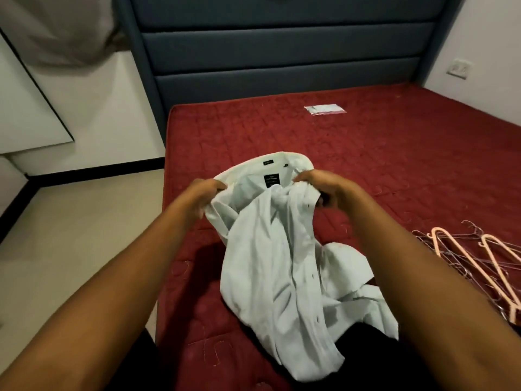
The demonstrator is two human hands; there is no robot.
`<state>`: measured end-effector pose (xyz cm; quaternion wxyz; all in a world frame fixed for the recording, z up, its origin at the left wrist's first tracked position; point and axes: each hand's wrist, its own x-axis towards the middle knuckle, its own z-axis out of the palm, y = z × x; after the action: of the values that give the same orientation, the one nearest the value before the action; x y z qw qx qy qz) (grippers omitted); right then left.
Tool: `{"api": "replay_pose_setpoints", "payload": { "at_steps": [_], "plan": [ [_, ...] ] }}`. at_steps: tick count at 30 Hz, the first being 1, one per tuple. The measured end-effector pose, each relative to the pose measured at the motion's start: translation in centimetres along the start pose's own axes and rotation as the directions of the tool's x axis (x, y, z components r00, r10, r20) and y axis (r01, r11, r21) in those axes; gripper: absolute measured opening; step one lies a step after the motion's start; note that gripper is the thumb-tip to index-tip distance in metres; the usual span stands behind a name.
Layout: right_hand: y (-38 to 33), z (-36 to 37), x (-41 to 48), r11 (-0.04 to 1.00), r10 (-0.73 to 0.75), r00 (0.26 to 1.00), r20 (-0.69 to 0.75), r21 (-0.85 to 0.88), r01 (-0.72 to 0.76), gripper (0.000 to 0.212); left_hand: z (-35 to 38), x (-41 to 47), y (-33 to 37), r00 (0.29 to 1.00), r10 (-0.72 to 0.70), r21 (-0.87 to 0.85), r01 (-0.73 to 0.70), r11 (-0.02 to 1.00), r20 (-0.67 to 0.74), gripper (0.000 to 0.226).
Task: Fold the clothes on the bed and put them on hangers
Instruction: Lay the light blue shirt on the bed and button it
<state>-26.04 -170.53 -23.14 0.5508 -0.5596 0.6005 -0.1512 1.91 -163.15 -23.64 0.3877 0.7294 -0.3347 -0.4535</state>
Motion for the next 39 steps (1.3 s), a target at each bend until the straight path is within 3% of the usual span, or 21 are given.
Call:
{"api": "replay_pose_setpoints", "payload": {
  "at_steps": [2,5,9,15,18,20,23,26,28,32,35,37,39],
  "plan": [
    [-0.4,-1.5,-0.2,0.999,0.022,0.999,0.030,-0.029,-0.021,0.036,-2.2,-0.7,1.0,0.990,-0.059,-0.001,0.059,0.998,0.125,0.024],
    [-1.2,-2.8,0.0,0.990,-0.022,1.000,-0.021,0.141,0.024,0.063,-4.7,-1.7,3.1,0.979,-0.022,-0.214,0.066,0.975,0.200,0.022],
    [-1.3,-1.5,1.2,0.919,-0.087,0.951,-0.297,0.345,0.191,0.044,-3.4,0.7,3.3,0.995,0.099,-0.447,-0.087,0.890,0.003,0.034],
    [1.0,-0.1,10.0,0.930,0.022,0.887,-0.462,0.335,0.151,0.042,3.5,9.1,1.7,0.973,0.084,-0.491,-0.183,0.852,-0.217,0.036],
    [-0.9,-0.2,15.4,0.950,-0.026,0.814,-0.580,0.239,0.200,0.016,3.4,15.6,2.3,0.878,0.202,-0.318,-0.359,0.878,-0.434,0.041],
    [-3.2,-0.4,19.9,0.949,-0.118,0.779,-0.616,0.162,0.272,0.017,2.3,19.5,3.6,0.817,0.307,-0.180,-0.438,0.881,-0.487,0.044],
    [-6.1,0.1,25.5,0.944,-0.271,0.813,-0.515,0.021,0.328,0.048,1.4,25.3,4.0,0.854,0.411,-0.022,-0.441,0.897,-0.320,0.079],
    [-5.7,2.1,27.4,0.951,-0.310,0.927,-0.213,-0.064,0.303,0.100,2.1,26.7,2.1,0.899,0.437,0.067,-0.435,0.898,-0.027,0.114],
    [-2.6,4.2,26.4,0.925,-0.315,0.945,-0.092,-0.252,0.284,0.099,3.7,25.1,-1.4,0.909,0.417,0.133,-0.413,0.901,-0.002,0.109],
    [5.7,7.8,21.1,0.843,-0.427,0.894,-0.134,-0.417,0.340,0.077,8.2,17.1,-10.2,0.977,0.210,0.213,-0.211,0.954,0.030,0.082],
    [8.7,8.0,18.0,0.843,-0.423,0.898,-0.121,-0.416,0.341,0.077,11.8,12.8,-14.1,0.931,0.362,0.358,-0.325,0.875,-0.039,0.054],
    [9.7,7.6,16.5,0.843,-0.392,0.912,-0.117,-0.444,0.305,0.081,13.7,11.4,-13.7,0.918,0.374,0.409,-0.294,0.864,-0.130,0.047],
    [10.0,7.1,15.5,0.807,-0.440,0.878,-0.186,-0.510,0.296,0.084,15.3,11.5,-12.9,0.911,0.371,0.524,-0.232,0.820,-0.178,0.043]
  ]
}}
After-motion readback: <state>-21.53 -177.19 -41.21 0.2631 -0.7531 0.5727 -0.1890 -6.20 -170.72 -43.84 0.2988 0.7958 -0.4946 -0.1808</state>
